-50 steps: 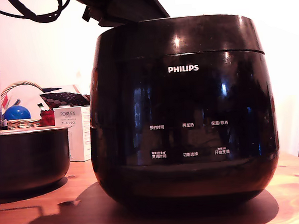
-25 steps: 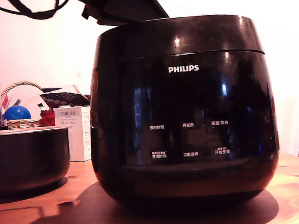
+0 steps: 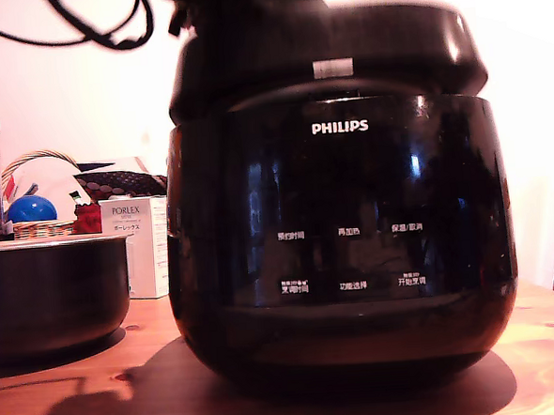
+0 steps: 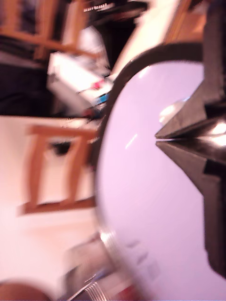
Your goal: Open the rice cooker by pressing the large metal button on the top of its lid with medium force
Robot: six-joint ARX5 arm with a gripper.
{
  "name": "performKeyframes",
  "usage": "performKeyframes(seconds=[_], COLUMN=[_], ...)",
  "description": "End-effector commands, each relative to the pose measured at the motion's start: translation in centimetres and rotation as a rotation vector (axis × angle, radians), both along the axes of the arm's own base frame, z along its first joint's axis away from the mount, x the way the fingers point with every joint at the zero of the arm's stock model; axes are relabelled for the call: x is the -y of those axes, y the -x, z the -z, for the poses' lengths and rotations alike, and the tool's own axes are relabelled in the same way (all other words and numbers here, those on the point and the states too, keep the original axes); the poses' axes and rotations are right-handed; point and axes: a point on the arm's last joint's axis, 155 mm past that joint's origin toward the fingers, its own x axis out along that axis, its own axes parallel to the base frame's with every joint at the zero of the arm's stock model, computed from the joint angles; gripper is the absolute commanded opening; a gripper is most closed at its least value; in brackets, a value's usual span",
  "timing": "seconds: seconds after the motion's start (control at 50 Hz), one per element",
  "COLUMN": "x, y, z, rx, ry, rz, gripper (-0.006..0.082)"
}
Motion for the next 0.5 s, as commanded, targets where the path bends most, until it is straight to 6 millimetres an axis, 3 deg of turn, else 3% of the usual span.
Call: performKeyframes(seconds=[0.0, 0.28, 0.48], x=[-1.3, -7.9, -14.9], y=[-0.6, -4.0, -6.0], z=[0.0, -3.9, -6.0], rx=[0.007, 0.075, 0.128], ry=[0.002, 0.04, 0.017], rz=[-0.043, -0.252, -0.445], gripper=[-0.0022, -0.0022, -0.0022])
